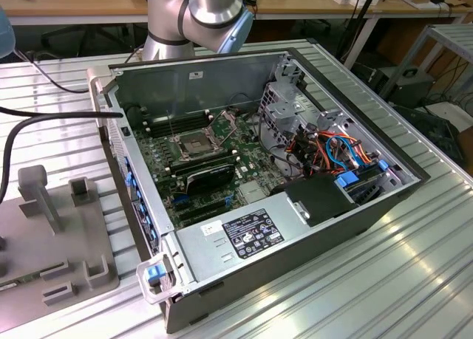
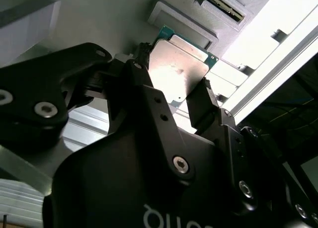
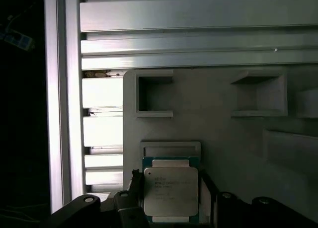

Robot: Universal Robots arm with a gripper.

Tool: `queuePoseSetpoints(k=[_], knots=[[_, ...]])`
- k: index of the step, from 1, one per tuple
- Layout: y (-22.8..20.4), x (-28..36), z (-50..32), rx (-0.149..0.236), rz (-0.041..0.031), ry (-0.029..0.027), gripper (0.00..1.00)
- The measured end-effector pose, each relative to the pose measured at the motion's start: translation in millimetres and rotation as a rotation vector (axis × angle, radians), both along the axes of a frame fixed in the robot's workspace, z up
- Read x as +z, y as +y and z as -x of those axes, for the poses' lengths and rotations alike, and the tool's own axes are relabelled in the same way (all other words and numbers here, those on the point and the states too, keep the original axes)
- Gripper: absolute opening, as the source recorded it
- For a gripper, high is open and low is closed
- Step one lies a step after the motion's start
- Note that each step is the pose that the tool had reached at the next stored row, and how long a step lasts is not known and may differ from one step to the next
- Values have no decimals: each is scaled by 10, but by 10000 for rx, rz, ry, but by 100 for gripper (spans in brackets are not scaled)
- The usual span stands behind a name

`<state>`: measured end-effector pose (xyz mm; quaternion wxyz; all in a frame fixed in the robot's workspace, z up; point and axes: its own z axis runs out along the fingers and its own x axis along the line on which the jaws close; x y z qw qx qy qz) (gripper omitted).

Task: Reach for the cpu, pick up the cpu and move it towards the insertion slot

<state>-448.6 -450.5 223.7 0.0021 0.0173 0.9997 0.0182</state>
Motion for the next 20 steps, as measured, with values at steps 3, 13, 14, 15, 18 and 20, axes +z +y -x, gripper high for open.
queuePoseSetpoints(k=[3, 13, 14, 15, 18, 20], knots=[[0, 6, 0, 0, -2, -3, 55], [0, 12, 0, 0, 0, 1, 55], [0, 17, 0, 0, 2, 3, 55], [0, 26, 1, 0, 2, 3, 55], [0, 51, 0, 0, 1, 2, 55], [0, 76, 0, 0, 1, 2, 55]])
